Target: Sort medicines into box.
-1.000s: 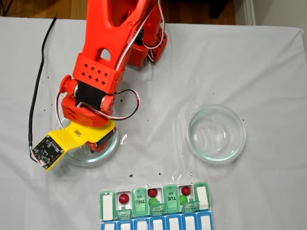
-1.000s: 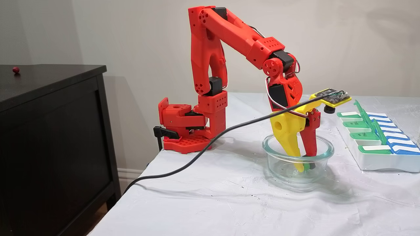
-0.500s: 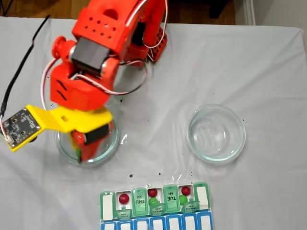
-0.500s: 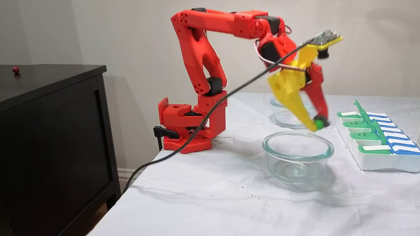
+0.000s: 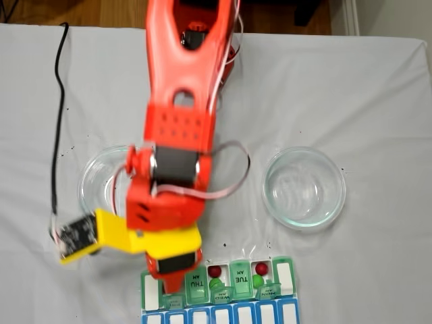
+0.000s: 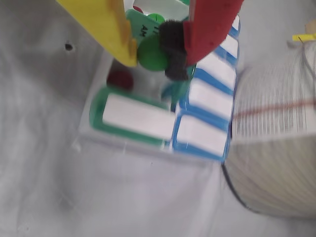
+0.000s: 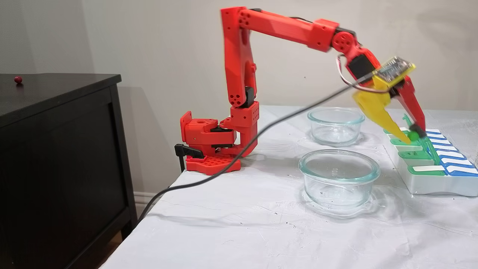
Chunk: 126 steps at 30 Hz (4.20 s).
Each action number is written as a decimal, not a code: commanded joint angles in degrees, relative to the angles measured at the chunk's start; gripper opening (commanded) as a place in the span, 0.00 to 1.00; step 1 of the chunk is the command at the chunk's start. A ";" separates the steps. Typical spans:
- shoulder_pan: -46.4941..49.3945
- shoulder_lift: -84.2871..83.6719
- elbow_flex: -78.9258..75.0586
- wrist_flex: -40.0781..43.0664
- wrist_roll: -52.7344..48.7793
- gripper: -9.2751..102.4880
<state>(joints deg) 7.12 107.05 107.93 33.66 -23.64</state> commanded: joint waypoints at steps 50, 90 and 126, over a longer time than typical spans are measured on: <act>-1.93 5.54 -1.93 4.31 -1.23 0.08; -1.32 -1.76 -7.91 0.79 4.04 0.24; -21.18 22.76 24.08 -37.79 20.04 0.08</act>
<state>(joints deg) -12.30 128.14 133.24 -1.14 -3.60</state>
